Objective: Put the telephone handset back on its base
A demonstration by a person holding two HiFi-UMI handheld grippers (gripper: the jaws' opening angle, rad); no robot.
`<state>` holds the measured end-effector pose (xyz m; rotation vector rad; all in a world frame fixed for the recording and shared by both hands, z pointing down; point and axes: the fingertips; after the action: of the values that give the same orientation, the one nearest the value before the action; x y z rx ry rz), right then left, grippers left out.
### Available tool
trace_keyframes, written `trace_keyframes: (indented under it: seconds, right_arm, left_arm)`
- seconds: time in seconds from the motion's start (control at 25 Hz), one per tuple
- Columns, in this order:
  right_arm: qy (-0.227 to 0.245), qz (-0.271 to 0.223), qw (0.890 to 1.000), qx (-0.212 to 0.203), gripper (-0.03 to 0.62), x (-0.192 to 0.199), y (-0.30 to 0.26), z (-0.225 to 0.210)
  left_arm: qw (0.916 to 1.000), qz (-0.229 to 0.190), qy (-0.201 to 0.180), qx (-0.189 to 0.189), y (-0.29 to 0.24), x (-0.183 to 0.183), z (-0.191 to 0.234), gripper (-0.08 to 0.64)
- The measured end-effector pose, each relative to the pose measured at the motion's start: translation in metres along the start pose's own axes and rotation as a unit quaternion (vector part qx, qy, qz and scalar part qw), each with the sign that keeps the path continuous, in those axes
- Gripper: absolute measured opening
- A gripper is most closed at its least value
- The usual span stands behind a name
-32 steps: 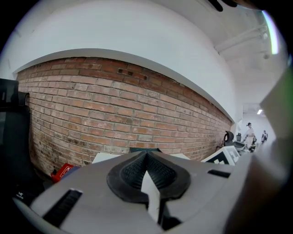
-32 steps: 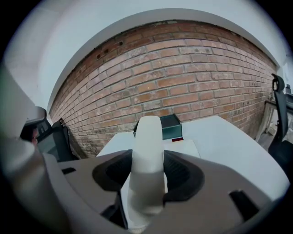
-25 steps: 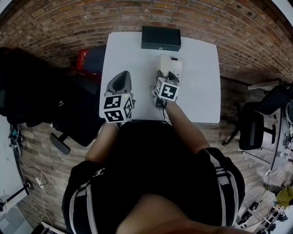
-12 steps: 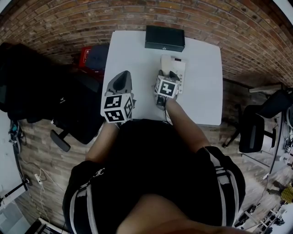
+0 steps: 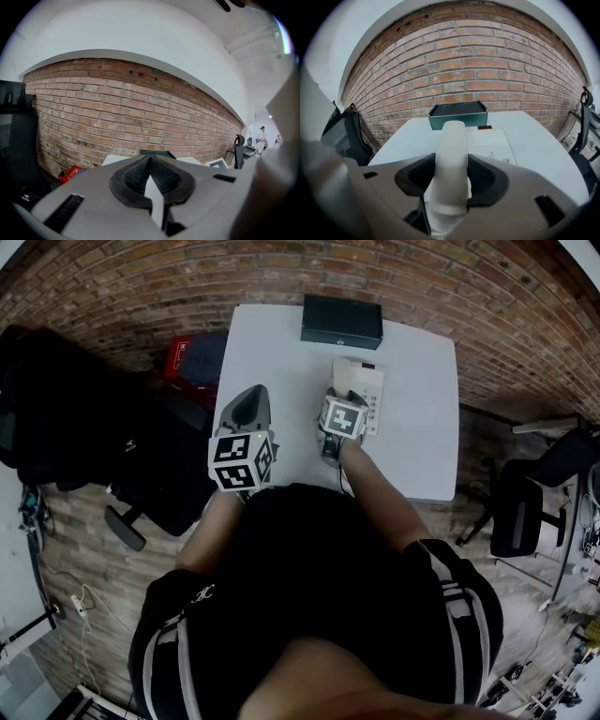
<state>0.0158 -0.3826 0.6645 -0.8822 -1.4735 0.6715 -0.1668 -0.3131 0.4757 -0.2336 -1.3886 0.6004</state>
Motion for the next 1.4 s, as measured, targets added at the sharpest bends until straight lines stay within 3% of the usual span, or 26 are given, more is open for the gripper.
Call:
trace_keyframes:
  seconds: [0.36,1.08,1.24,1.4]
  right_arm:
    - [0.007,-0.008,1.000,0.007,0.198,-0.002,-0.014,-0.001]
    - [0.005,0.034,0.999,0.008,0.201,0.013,-0.023,0.005]
    - [0.003,0.014,1.000,-0.014,0.227,0.003,-0.015,0.007]
    - [0.001,-0.040,0.998,-0.045,0.239,-0.017,0.007,0.015]
  left_arm:
    - [1.0000,0.004,-0.003,0.004,-0.005,-0.001,0.000,0.002]
    - [0.9998,0.008,-0.005,0.015,-0.013,-0.002,-0.002,0.002]
    - [0.9997,0.007,-0.010,0.020,-0.015,-0.006,-0.007,0.002]
    - [0.9995,0.007,-0.013,0.026,-0.017,-0.005,-0.012,0.002]
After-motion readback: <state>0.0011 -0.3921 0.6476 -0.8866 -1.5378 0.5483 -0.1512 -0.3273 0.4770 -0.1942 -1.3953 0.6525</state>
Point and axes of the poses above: the fingertips, and each gripper's own axes: y backward along the fingers, z to its left, x out of its underside, and after that the axes turned 10 degrees about z, right-handed
